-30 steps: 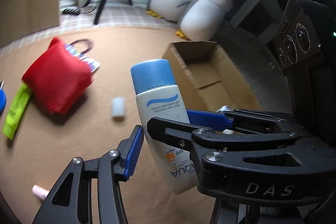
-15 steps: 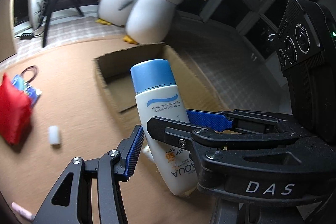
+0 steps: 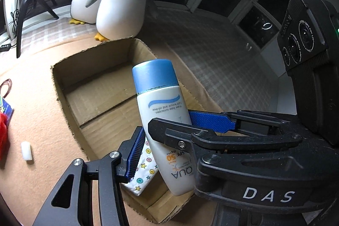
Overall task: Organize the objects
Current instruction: 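Carry the sunscreen bottle with the right gripper into the box and release, then grasp the white cylinder with the right gripper while the left grasps the pink-white bottle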
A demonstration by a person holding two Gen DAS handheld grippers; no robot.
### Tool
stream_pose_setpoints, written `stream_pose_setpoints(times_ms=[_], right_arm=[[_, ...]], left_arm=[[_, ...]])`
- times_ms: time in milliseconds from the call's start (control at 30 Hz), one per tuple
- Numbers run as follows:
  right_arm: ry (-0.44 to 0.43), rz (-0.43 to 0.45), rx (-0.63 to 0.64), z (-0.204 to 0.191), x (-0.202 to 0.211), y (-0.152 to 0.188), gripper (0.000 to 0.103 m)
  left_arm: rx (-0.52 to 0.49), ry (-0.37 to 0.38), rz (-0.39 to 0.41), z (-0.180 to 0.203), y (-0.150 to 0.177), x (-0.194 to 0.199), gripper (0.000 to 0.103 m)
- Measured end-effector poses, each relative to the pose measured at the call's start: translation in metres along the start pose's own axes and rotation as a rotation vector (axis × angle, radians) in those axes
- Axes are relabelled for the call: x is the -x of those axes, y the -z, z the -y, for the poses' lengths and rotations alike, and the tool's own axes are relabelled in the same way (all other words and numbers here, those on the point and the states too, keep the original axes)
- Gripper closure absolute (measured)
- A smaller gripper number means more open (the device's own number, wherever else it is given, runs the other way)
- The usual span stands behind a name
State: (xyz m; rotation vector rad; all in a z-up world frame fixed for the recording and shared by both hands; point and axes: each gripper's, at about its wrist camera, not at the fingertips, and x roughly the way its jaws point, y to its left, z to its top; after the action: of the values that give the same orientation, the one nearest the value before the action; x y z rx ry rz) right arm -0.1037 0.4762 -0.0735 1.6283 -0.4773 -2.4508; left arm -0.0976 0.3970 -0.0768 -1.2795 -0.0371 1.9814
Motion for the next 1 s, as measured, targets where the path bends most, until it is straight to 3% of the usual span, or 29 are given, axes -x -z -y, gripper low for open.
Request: stream_pose_setpoints(times_ms=[67,133,167,233,600,1000], right_arm=[[0.001,0.003,-0.004,0.003,0.001,0.000,0.064],[0.011,0.013,-0.011,0.005,0.003,0.000,0.061],[0.019,0.017,-0.019,0.006,0.004,-0.001,0.059],[0.028,0.026,-0.024,0.007,0.005,-0.001,0.050],[0.013,0.039,-0.020,-0.013,0.001,0.000,0.050],[-0.049,0.016,0.110,-0.089,-0.022,0.003,0.050]], left_arm=[[0.001,-0.007,0.003,0.001,0.000,0.000,0.046],[0.004,-0.020,0.009,0.000,0.000,0.003,0.030],[0.005,-0.026,0.013,-0.001,0.000,0.004,0.028],[0.007,-0.039,0.017,-0.004,0.001,0.008,0.028],[0.079,-0.096,0.049,-0.050,0.021,0.048,0.028],[0.215,-0.230,0.085,-0.123,0.068,0.117,0.028]])
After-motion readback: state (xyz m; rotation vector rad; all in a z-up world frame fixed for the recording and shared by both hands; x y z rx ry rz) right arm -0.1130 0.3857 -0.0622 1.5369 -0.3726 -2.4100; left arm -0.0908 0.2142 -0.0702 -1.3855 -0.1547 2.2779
